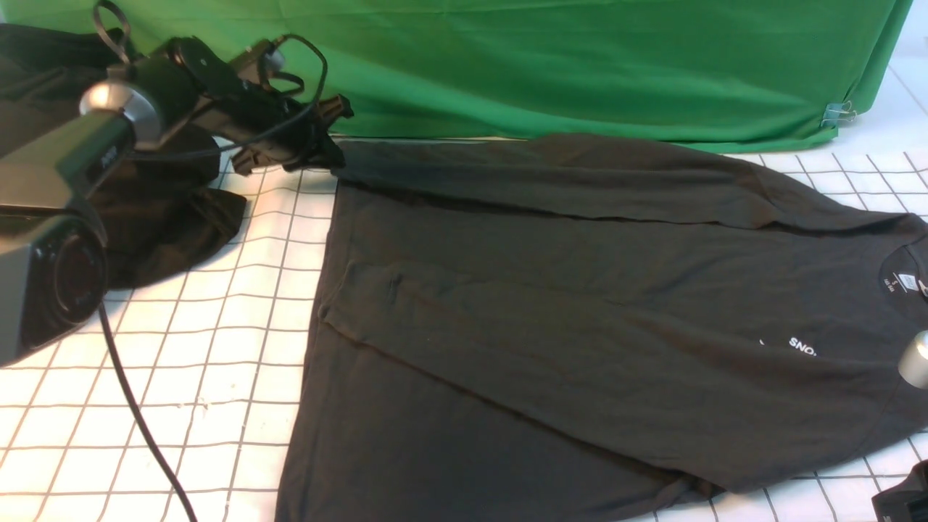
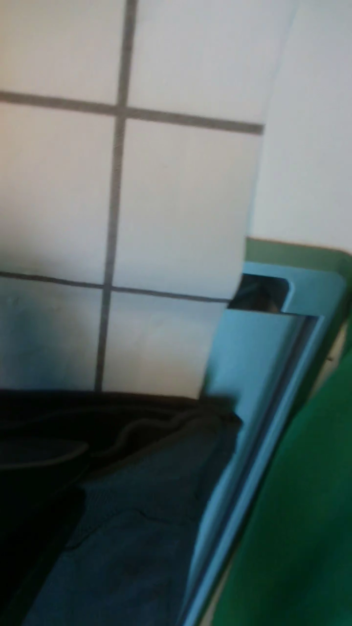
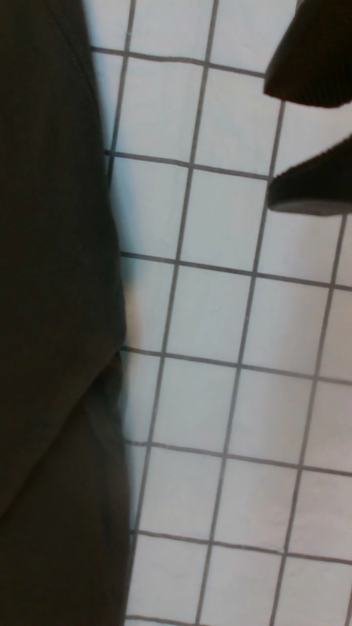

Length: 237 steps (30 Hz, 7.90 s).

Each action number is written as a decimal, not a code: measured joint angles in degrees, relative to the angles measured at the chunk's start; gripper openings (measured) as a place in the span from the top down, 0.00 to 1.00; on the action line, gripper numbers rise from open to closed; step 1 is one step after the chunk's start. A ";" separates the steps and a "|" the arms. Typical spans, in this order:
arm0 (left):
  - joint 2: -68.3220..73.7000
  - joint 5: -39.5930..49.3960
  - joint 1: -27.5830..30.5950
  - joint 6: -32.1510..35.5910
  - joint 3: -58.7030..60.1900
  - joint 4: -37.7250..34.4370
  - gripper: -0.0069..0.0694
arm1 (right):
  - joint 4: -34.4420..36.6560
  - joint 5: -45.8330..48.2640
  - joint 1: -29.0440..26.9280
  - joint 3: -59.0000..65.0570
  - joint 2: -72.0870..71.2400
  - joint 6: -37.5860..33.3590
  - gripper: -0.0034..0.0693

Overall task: Fold a long-sleeved shirt over a white checkered tablecloth.
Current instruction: 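Fold the left side of the dark shirt inward over its body with the left gripper, then grasp the near edge of the shirt at its hem and shoulder corners, then fold the black garment in half by bringing its near edge over to the far edge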

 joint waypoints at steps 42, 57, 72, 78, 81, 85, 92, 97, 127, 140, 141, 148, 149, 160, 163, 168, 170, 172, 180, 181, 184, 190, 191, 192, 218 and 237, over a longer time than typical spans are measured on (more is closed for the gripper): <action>-42.89 -1.48 -12.00 -1.41 67.64 6.39 0.89 | -1.69 -1.22 0.00 -12.73 0.11 -3.75 0.96; -52.14 12.96 -12.57 -7.24 61.82 18.66 0.38 | -1.79 2.60 0.00 -15.83 0.81 -6.89 0.96; -54.26 -1.07 -17.22 -11.46 86.08 11.68 0.33 | -1.59 3.05 0.00 -15.83 4.11 -7.63 0.96; -51.79 -3.88 -17.27 -11.33 86.03 11.51 0.42 | -1.47 2.59 0.00 -15.83 6.83 -7.63 0.95; -51.37 -3.75 -17.27 -11.29 85.85 11.87 0.50 | -1.47 1.72 0.00 -15.83 7.38 -7.63 0.94; -51.36 -3.90 -17.27 -9.84 85.81 11.66 0.71 | -1.22 1.23 0.00 -15.83 7.44 -7.58 0.93; -56.24 -1.76 -16.99 -7.58 85.94 11.94 0.89 | 1.00 1.55 0.52 -15.53 7.44 -7.83 0.85; -60.64 -0.34 -14.71 -7.17 85.94 13.42 0.89 | 1.21 -0.25 7.45 -12.10 7.51 -8.79 0.52; -61.79 -1.01 -10.83 -2.07 86.11 12.62 0.89 | -29.61 -7.47 32.77 -13.52 42.48 7.40 0.56; -65.36 1.55 -10.83 -1.58 86.22 12.55 0.89 | -30.06 1.45 32.66 -19.77 42.92 7.36 0.93; -66.12 2.32 -10.83 -1.58 86.22 12.49 0.89 | -28.96 3.48 32.66 -20.49 42.44 7.24 0.93; -71.85 10.07 -10.83 -1.58 86.62 12.00 0.89 | -21.20 14.71 32.66 -19.85 39.37 4.54 0.93; -72.04 10.83 -10.83 -1.58 87.07 11.56 0.89 | -20.40 15.00 32.66 -19.12 39.10 4.47 0.93; -72.18 15.03 -10.83 -1.58 92.62 8.09 0.89 | -17.92 16.10 34.38 -15.11 34.17 4.36 0.93; -72.18 16.00 -10.83 -1.58 91.94 8.02 0.89 | -18.88 16.71 34.38 -16.92 32.29 4.41 0.93; -72.13 16.14 -10.83 -1.58 85.94 8.07 0.89 | -19.98 17.78 34.38 -23.31 31.21 4.45 0.93; -72.07 14.99 -10.83 -1.85 83.50 8.23 0.89 | -20.30 17.96 34.38 -25.81 31.21 4.45 0.93; -71.93 13.68 -10.83 -3.26 81.13 9.42 0.89 | -20.86 17.96 34.38 -27.72 31.21 4.51 0.93; -68.16 12.29 -10.83 -5.09 73.72 9.98 0.89 | -20.79 15.98 26.98 -32.20 31.21 4.51 0.93; -67.36 12.04 -10.83 -4.90 72.51 9.61 0.89 | -20.31 15.21 25.22 -32.51 31.21 4.35 0.93; -65.64 10.99 -10.83 -4.80 70.99 9.61 0.89 | -19.18 12.82 21.97 -32.68 31.27 3.33 0.93; -59.32 9.36 -10.21 -5.72 65.76 9.61 0.89 | -15.99 9.79 15.18 -34.80 34.32 0.62 0.93; -56.75 9.35 -9.74 -6.26 63.81 9.45 0.89 | -15.82 9.33 13.93 -36.04 35.80 0.05 0.93; -55.11 9.35 -9.43 -6.74 62.22 9.28 0.89 | -15.78 9.04 13.06 -37.31 37.02 -0.16 0.93; -25.24 10.16 -0.80 -11.73 30.28 5.22 0.89 | -13.74 10.48 10.34 -82.57 72.43 -3.02 0.93; -17.50 -6.07 0.05 -14.45 30.28 5.01 0.61 | -11.21 -5.98 8.09 -84.21 78.18 3.05 0.82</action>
